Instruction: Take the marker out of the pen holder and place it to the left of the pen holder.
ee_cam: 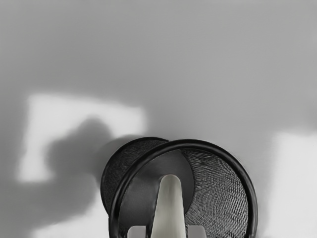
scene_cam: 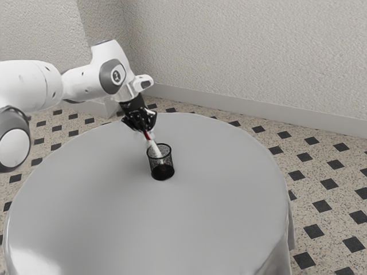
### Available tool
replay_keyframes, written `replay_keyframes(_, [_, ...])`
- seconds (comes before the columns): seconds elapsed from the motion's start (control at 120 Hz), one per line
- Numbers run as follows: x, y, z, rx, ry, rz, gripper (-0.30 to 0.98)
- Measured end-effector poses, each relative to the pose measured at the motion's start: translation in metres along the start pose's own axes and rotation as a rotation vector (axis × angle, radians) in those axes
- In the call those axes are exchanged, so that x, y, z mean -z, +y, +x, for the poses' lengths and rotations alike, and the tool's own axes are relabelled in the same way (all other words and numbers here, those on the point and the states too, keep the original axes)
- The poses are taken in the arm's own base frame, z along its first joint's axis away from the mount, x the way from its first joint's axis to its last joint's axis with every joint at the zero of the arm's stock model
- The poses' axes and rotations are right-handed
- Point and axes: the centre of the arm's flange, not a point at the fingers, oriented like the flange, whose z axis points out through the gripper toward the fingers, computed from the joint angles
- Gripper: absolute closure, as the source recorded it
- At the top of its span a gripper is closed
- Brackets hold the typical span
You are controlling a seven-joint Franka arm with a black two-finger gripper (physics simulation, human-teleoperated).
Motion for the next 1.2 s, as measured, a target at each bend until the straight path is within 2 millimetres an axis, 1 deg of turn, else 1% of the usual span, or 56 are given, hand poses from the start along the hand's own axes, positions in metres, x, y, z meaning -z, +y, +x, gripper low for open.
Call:
replay_keyframes(0.033, [0.008, 0.003, -0.001, -0.004, 0.010, 0.000, 0.76])
replay_keyframes(0.083, [0.026, 0.009, -0.003, -0.012, 0.030, -0.001, 0.76])
replay_keyframes(0.192, [0.079, 0.018, -0.011, -0.026, 0.084, 0.001, 0.77])
replay_keyframes(0.267, [0.112, 0.020, -0.022, -0.038, 0.112, 0.019, 0.78])
replay_keyframes(0.3, [0.122, 0.019, -0.027, -0.043, 0.119, 0.036, 0.78])
replay_keyframes(0.333, [0.125, 0.015, -0.033, -0.042, 0.118, 0.053, 0.78])
replay_keyframes(0.367, [0.121, 0.009, -0.038, -0.040, 0.115, 0.070, 0.78])
replay_keyframes(0.425, [0.105, 0.000, -0.043, -0.046, 0.118, 0.107, 0.78])
replay_keyframes(0.517, [0.085, -0.013, -0.038, -0.069, 0.170, 0.150, 0.78])
replay_keyframes(0.592, [0.082, -0.017, -0.030, -0.103, 0.252, 0.177, 0.78])
replay_keyframes(0.667, [0.087, -0.019, -0.022, -0.140, 0.343, 0.200, 0.78])
replay_keyframes(0.692, [0.083, -0.021, -0.020, -0.151, 0.369, 0.208, 0.78])
replay_keyframes(0.733, [0.069, -0.027, -0.018, -0.168, 0.405, 0.223, 0.78])
replay_keyframes(0.808, [0.036, -0.041, -0.014, -0.206, 0.474, 0.256, 0.77])
replay_keyframes(0.867, [0.016, -0.056, -0.010, -0.228, 0.526, 0.284, 0.77])
replay_keyframes(0.992, [0.001, -0.069, -0.004, -0.292, 0.637, 0.338, 0.77])
replay_keyframes(1.033, [-0.004, -0.078, -0.003, -0.305, 0.659, 0.358, 0.77])
replay_keyframes(1.1, [-0.014, -0.088, -0.003, -0.329, 0.678, 0.384, 0.77])
replay_keyframes(1.2, [-0.027, -0.096, -0.007, -0.367, 0.688, 0.413, 0.76])
